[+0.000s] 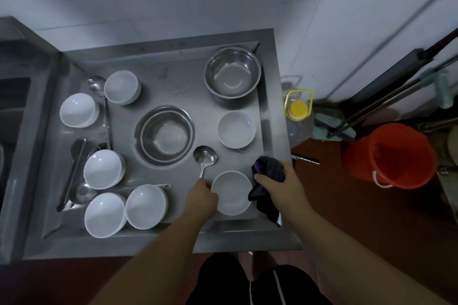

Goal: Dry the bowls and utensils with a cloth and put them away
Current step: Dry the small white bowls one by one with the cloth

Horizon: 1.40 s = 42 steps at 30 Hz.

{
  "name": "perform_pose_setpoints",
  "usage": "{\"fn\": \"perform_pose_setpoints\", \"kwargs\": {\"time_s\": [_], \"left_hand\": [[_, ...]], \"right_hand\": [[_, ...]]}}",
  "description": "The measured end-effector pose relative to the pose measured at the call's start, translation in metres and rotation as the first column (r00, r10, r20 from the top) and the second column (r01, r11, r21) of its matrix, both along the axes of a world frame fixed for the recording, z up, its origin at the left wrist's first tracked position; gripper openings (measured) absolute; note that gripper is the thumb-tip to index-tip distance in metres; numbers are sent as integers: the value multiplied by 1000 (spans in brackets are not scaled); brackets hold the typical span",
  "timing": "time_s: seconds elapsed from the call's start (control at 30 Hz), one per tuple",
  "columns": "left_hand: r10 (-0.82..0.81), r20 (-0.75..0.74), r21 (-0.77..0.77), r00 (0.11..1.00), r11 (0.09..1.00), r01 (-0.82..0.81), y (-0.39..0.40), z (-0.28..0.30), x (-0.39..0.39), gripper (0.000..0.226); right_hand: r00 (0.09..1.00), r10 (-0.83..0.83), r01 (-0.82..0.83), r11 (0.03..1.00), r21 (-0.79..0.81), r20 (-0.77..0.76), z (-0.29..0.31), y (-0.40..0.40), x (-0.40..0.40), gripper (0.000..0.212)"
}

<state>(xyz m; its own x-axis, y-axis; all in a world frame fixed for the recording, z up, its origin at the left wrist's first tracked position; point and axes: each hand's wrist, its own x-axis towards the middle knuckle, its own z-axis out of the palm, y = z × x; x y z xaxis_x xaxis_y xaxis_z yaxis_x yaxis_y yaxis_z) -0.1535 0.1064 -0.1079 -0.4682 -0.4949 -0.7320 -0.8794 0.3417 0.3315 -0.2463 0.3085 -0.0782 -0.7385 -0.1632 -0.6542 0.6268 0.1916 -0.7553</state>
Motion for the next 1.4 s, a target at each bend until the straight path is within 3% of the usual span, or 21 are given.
{"fn": "perform_pose_setpoints", "kwargs": {"time_s": [0.13, 0.23, 0.3, 0.37, 0.47, 0.57, 0.63, 0.73, 0.83, 0.97, 1.13, 1.27, 1.37, 1.4], "left_hand": [[202, -42, 188, 978, 963, -191, 9, 12, 12, 20], [468, -62, 350, 882, 837, -420, 14, 37, 18, 21], [576, -80, 447, 814, 751, -487, 13, 60, 18, 21], [641, -97, 548, 762, 673, -497, 10, 86, 17, 18], [703, -155, 675, 694, 588, -446, 3, 127, 13, 20], [714, -229, 765, 661, 552, -331, -10, 166, 9, 28], [672, -278, 804, 686, 554, -217, -19, 194, 8, 32], [633, -353, 829, 689, 553, -84, -31, 227, 10, 36], [617, -419, 856, 667, 514, 62, -44, 248, 18, 54], [524, -485, 821, 700, 548, 159, -61, 270, 28, 61], [530, -513, 845, 675, 451, 289, -65, 288, 41, 83], [600, -495, 867, 629, 391, 309, -63, 294, 41, 88], [647, -489, 872, 584, 380, 309, -61, 296, 41, 84], [662, -499, 867, 559, 394, 306, -61, 298, 40, 83]], "right_hand": [[998, 53, -52, 995, -86, 14, 19, 4, 3, 41], [997, 66, -70, 993, -98, -47, 41, 2, 3, 30], [988, 116, -125, 988, -86, -97, 56, -1, 2, 19], [969, 179, -190, 980, -51, -172, 73, -7, 1, 24], [881, 323, -321, 945, 64, -347, 106, -21, 2, 38], [702, 448, -393, 892, 224, -553, 144, -38, 5, 44], [573, 499, -398, 863, 312, -650, 169, -51, 10, 50], [416, 497, -368, 858, 359, -762, 200, -67, 18, 57], [352, 430, -332, 888, 318, -832, 223, -79, 30, 56], [343, 333, -263, 932, 251, -878, 242, -91, 46, 56], [256, 319, -290, 926, 243, -913, 264, -106, 64, 52], [66, 341, -250, 915, 315, -938, 277, -120, 61, 45], [-174, 541, -110, 819, 563, -823, 290, -128, 49, 41], [-199, 617, -76, 765, 640, -761, 296, -130, 45, 40]]}}
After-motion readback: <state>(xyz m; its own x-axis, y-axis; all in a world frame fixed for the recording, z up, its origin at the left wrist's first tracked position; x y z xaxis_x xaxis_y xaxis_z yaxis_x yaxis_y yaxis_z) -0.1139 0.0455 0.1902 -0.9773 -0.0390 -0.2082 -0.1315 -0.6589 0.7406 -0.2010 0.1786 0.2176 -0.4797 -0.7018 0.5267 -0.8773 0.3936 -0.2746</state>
